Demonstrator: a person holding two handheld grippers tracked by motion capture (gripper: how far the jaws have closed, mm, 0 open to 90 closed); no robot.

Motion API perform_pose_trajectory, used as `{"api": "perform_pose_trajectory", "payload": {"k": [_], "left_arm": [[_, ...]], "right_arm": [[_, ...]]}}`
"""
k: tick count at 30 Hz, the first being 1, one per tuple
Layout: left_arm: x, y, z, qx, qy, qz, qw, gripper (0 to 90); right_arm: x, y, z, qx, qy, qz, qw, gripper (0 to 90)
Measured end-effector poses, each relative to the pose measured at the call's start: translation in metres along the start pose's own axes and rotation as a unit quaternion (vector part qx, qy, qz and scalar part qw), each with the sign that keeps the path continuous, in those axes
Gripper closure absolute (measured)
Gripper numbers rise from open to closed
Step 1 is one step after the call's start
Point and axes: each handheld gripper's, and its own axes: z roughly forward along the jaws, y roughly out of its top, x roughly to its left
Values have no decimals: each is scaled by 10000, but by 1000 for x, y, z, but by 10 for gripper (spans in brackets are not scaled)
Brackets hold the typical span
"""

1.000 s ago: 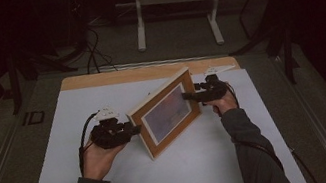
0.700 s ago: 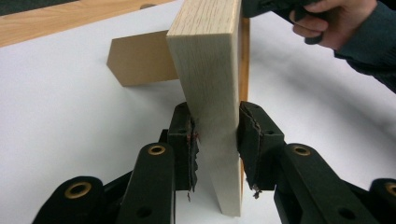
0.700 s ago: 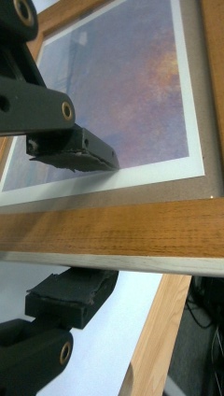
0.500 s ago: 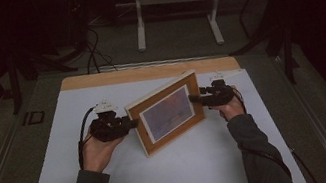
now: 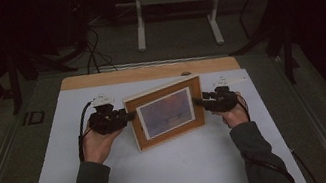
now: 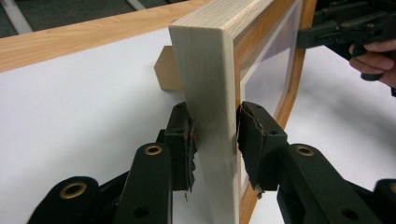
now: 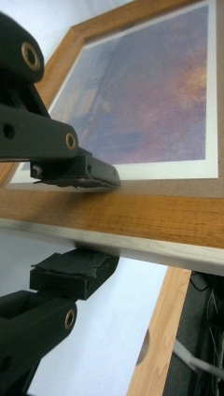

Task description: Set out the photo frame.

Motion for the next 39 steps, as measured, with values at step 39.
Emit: {"api": "perform_pose_trajectory", "payload": {"k": [39], "left_arm": [[15, 9, 15, -120, -114, -10, 9999, 622]], "right_arm": [[25, -20, -26, -67, -262, 119, 9996, 622]]}}
